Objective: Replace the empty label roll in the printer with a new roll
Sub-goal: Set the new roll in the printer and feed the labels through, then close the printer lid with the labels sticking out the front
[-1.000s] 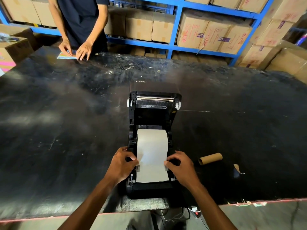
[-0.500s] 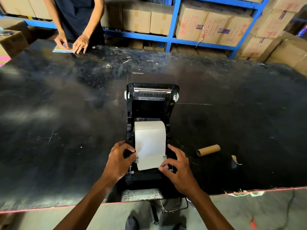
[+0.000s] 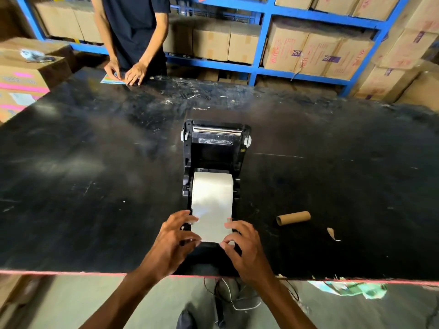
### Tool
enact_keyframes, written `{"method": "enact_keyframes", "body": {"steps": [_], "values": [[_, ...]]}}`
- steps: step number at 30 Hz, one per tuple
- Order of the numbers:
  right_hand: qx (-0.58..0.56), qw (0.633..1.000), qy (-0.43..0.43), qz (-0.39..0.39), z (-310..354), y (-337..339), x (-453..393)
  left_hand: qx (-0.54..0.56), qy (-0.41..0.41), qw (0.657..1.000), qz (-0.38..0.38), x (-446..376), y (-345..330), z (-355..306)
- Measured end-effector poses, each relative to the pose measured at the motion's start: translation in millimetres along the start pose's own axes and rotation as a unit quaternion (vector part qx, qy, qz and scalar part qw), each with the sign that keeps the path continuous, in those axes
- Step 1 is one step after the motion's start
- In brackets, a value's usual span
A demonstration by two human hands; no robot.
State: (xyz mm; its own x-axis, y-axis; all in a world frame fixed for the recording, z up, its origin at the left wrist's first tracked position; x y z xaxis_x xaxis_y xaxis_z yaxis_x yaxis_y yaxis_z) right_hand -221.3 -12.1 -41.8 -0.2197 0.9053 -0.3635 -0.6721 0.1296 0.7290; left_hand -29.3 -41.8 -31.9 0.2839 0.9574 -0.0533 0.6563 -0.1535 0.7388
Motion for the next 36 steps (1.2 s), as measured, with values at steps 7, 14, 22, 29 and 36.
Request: {"method": "enact_keyframes", "body": {"steps": [7, 14, 22, 29, 36], "values": [[0.003, 1.0, 0.026, 0.015, 15.7, 3.3, 23.2, -0.02, -0.008, 0.998, -0.065, 37.8, 0.9, -14.9], [-0.013, 0.999, 0.05, 0.014, 36.4, 3.1, 46.7, -0.01, 0.031, 0.997, -0.067, 70.2, -8.7, -2.5], [-0.002, 0.999, 0.04, 0.036, 30.4, 0.6, 57.3, 0.073, 0.095, 0.991, -0.06, 79.9, -12.9, -1.3], [-0.018, 0.995, 0.03, 0.095, 24.1, 28.4, 12.0, 0.26, 0.306, 0.912, -0.083, 55.3, 2.0, 14.0], [0.037, 0.996, 0.079, -0.021, 42.3, 99.8, -144.8, 0.314, 0.412, 0.854, 0.044, 28.4, 0.0, 17.5]]}}
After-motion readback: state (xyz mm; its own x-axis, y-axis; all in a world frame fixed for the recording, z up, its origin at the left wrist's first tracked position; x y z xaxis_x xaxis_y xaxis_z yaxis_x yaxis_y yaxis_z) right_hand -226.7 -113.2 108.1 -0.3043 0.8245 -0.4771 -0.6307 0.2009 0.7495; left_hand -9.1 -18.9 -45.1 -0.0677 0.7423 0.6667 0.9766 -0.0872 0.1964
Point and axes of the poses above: each hand's wrist, its own x-axis away from the middle knuckle, its own y-axis out of the back of the hand, z = x × y, the point moved 4 cm from there along -x, towards the middle knuckle, and after that the axes turned 9 degrees about y, right-handed, at the moved point
